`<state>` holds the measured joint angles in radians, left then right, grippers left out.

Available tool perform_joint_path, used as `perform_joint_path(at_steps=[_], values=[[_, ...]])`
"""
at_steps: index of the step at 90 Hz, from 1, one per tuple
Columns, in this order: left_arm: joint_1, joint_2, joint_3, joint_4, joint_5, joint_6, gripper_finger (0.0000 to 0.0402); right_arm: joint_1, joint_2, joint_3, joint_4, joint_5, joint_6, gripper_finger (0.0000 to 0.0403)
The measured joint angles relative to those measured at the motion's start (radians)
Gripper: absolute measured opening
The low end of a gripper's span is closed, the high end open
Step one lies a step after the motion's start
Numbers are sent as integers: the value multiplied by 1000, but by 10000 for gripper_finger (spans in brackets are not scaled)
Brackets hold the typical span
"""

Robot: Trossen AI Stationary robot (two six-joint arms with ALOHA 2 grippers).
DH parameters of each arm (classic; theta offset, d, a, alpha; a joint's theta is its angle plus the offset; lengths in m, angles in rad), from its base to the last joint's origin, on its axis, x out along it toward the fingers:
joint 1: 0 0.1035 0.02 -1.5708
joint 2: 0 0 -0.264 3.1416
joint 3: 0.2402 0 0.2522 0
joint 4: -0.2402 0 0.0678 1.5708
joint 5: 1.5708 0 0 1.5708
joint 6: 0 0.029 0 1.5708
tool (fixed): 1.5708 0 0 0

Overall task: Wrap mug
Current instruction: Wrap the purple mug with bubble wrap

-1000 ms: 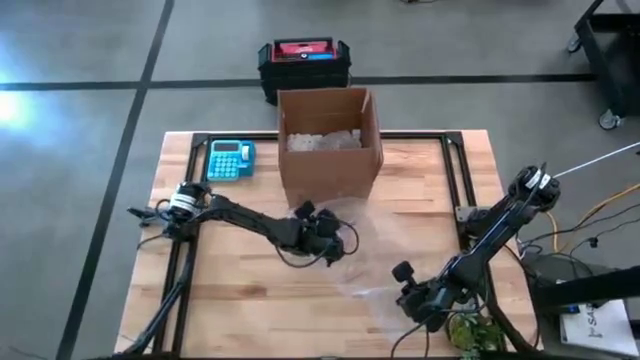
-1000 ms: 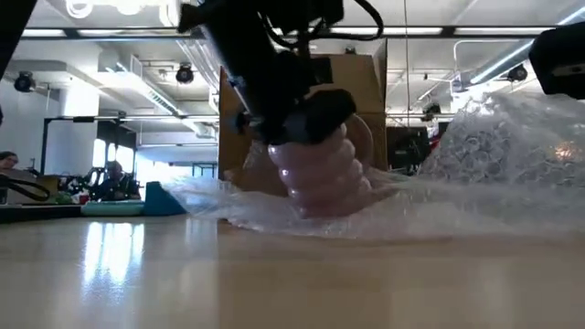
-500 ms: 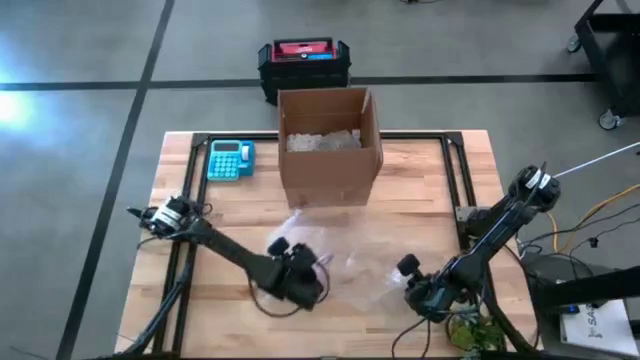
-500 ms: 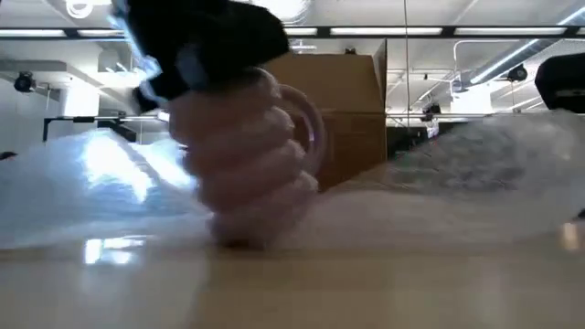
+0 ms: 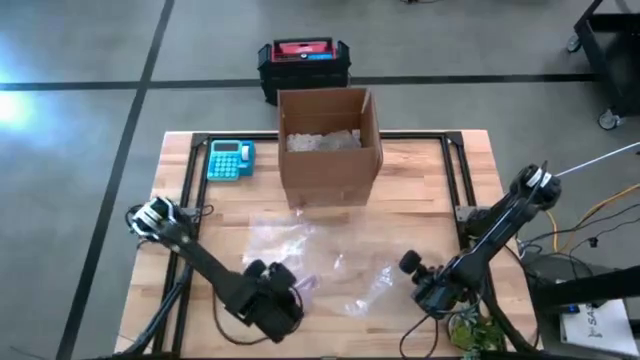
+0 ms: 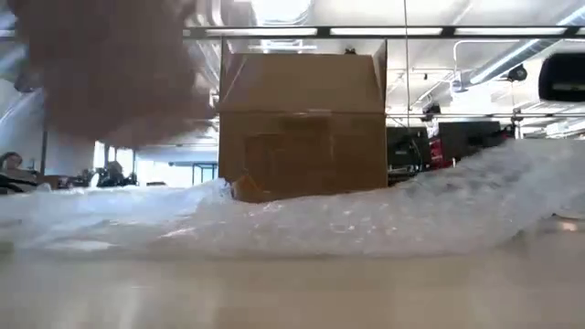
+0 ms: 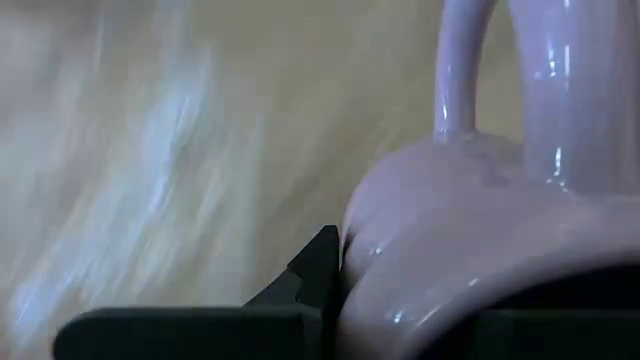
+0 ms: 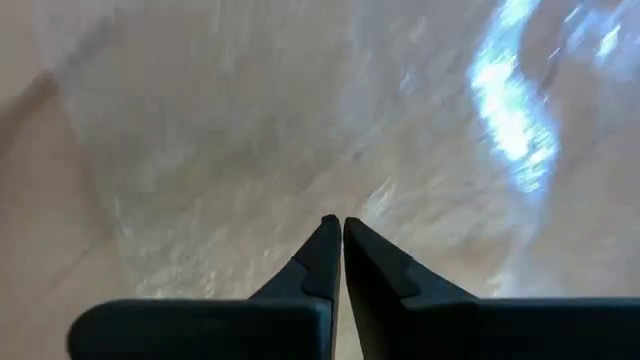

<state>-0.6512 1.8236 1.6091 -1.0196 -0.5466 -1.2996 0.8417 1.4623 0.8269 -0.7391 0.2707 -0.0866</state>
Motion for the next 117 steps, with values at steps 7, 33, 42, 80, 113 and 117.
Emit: perform_joint_path(at_steps=[7,33,42,80,113,117], values=[[42,3,65,3,-2,140,31,-13,-16,19,14,31,-26,2],[298,108,152,77,219,603,31,-112,-28,22,186,44,225,2],[373,149,160,94,248,704,31,-137,-28,16,194,45,428,2],[487,217,143,152,352,837,39,-140,-26,-33,213,60,569,2],[492,287,129,134,404,848,50,-142,-21,-46,264,108,547,2],[494,289,129,143,404,847,53,-142,-21,-46,265,108,547,2]])
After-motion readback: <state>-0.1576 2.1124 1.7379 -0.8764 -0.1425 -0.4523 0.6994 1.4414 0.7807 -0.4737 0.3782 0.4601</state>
